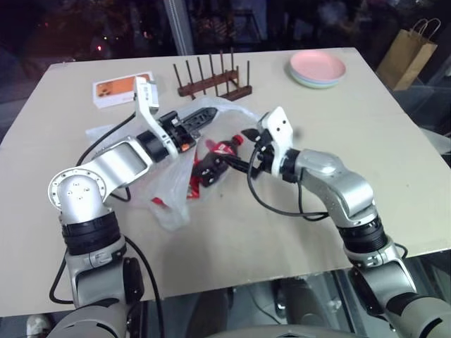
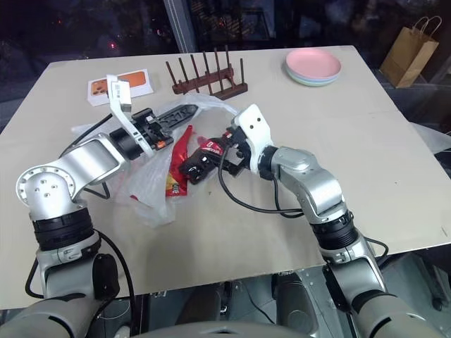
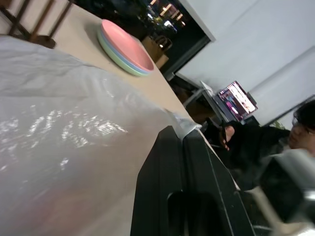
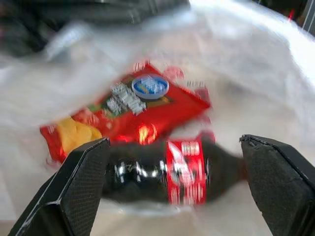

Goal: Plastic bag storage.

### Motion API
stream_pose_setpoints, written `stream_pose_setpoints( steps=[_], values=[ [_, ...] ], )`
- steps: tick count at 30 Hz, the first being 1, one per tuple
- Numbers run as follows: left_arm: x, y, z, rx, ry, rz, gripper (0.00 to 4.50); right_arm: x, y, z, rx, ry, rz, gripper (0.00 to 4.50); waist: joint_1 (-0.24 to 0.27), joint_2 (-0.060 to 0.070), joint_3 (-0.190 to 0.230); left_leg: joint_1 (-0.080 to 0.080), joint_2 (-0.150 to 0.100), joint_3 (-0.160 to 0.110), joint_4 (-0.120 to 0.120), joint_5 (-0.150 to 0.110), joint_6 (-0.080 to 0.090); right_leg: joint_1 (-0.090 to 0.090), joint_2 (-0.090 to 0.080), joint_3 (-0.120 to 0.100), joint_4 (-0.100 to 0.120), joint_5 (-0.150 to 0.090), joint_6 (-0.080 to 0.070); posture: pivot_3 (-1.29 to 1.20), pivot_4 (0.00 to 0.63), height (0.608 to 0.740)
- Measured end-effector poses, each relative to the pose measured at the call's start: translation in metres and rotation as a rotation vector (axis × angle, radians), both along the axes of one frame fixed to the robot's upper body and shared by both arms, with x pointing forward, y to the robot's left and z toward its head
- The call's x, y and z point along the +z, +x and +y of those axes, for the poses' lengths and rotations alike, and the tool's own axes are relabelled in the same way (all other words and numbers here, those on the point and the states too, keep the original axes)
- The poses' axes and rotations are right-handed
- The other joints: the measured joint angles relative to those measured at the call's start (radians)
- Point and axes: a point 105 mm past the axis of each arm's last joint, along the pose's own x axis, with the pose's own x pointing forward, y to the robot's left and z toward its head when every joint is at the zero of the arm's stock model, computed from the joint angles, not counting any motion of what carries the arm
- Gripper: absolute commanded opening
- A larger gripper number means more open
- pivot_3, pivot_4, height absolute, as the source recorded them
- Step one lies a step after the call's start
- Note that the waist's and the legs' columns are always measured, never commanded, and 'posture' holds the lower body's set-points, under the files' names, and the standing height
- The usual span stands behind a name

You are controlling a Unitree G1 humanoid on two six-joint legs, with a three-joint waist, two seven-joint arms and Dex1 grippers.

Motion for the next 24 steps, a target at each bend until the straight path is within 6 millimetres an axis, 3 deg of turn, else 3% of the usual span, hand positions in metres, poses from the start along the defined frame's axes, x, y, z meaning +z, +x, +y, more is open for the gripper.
stream_pose_setpoints(
  steps=[4,9,12,16,19,24],
  values=[
    [0.000,0.003,0.006,0.009,0.010,-0.002,0.00,0.005,-0.005,-0.022,-0.097,-0.038,-0.062,4.42,0.006,0.000,0.000,-0.001,-0.001,0.000,0.002,0.000,0.000,0.001,-0.001,0.000,0.000,0.000,0.000,0.00,0.150,0.740],
    [-0.001,0.005,0.004,-0.001,0.024,0.003,0.00,0.016,-0.022,-0.035,-0.115,-0.036,-0.101,4.42,0.006,0.000,0.000,-0.001,-0.001,-0.001,0.001,0.000,0.000,0.001,-0.001,-0.001,0.000,0.000,0.000,0.00,0.150,0.740],
    [0.004,0.005,0.004,-0.010,0.026,-0.013,0.00,0.023,-0.008,-0.061,-0.269,-0.004,-0.088,4.42,0.005,0.000,0.000,0.000,-0.001,-0.001,0.002,0.000,0.000,0.001,-0.001,-0.001,0.001,0.000,0.000,0.00,0.150,0.740],
    [0.004,0.004,0.005,-0.008,0.033,-0.017,0.00,0.003,0.010,-0.075,-0.360,-0.008,0.033,4.42,0.005,0.000,0.000,0.000,-0.001,-0.001,0.002,0.000,0.000,0.001,-0.001,-0.001,0.001,0.000,0.000,0.00,0.150,0.740],
    [0.005,0.003,0.005,-0.013,0.039,-0.021,0.00,-0.008,0.021,-0.061,-0.330,0.051,0.145,3.65,-0.001,0.000,0.000,0.000,0.000,0.000,0.001,0.000,0.000,0.000,0.000,0.000,0.001,0.000,0.000,0.00,0.150,0.740],
    [0.006,-0.005,0.011,-0.018,0.107,-0.047,0.00,-0.003,0.036,-0.066,-0.343,0.094,0.159,1.29,0.003,0.000,0.000,-0.001,-0.001,0.000,0.001,0.000,0.000,0.000,-0.001,0.000,-0.001,0.000,0.000,0.00,0.150,0.740]
  ],
)
